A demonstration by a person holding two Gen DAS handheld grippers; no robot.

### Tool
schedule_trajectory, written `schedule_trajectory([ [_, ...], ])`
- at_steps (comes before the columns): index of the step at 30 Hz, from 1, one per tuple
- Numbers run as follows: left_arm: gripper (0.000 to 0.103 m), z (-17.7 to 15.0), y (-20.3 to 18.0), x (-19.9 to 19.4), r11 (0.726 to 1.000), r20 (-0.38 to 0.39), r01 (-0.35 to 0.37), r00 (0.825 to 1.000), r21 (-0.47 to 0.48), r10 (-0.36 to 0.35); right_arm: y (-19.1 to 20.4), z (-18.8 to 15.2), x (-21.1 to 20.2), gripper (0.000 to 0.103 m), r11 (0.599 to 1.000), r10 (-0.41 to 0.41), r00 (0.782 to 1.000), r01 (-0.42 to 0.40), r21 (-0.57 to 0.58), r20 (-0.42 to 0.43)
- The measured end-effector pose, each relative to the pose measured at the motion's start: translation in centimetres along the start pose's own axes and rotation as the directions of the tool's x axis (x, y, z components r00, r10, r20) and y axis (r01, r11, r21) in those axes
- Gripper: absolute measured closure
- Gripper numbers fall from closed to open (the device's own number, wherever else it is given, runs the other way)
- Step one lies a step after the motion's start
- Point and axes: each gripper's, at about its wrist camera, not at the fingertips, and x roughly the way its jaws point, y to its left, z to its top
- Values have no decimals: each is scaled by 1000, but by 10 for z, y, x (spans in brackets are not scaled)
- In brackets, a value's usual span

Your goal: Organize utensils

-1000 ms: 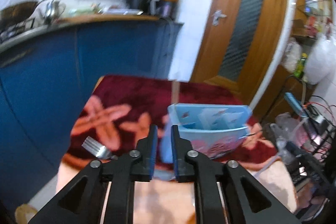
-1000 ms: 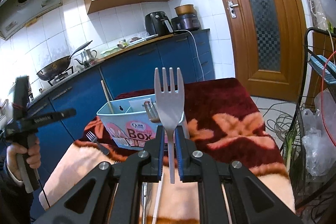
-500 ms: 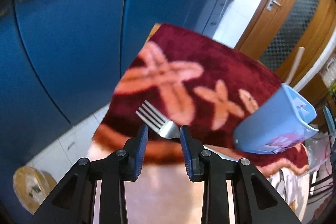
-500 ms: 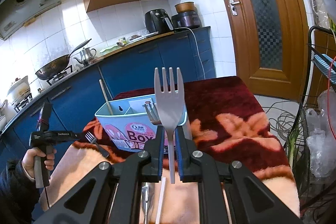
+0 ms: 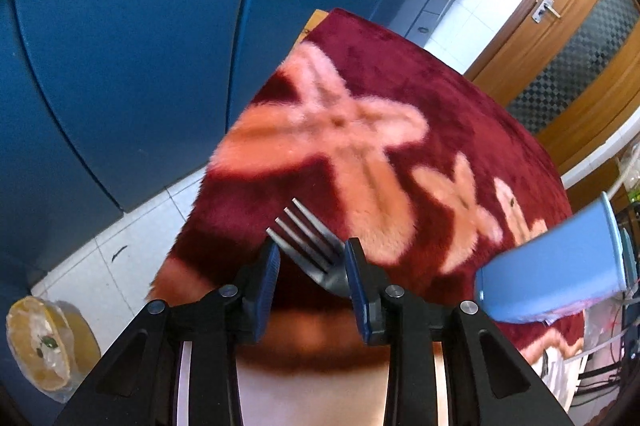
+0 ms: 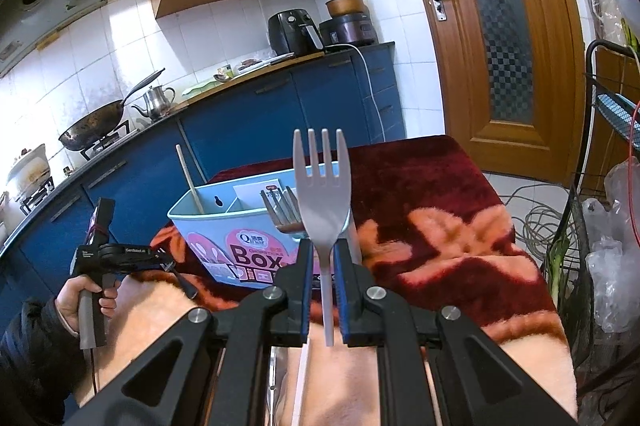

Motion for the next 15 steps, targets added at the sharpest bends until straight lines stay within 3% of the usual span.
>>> schedule_trajectory([
  [4,69,-2,-4,2,1000,41,-8,999,19,7,-3,0,3,91,1000,-6,1000,6,6,-8],
  [8,94,-2,0,-6,1000,93,23,995,19,-25,-5,-1,6,91,1000,-5,1000,5,18,-16],
  [15,98,-6,-5,-40,996,214,91,972,25,-94,-3,-2,4,91,1000,-2,1000,2,11,-10],
])
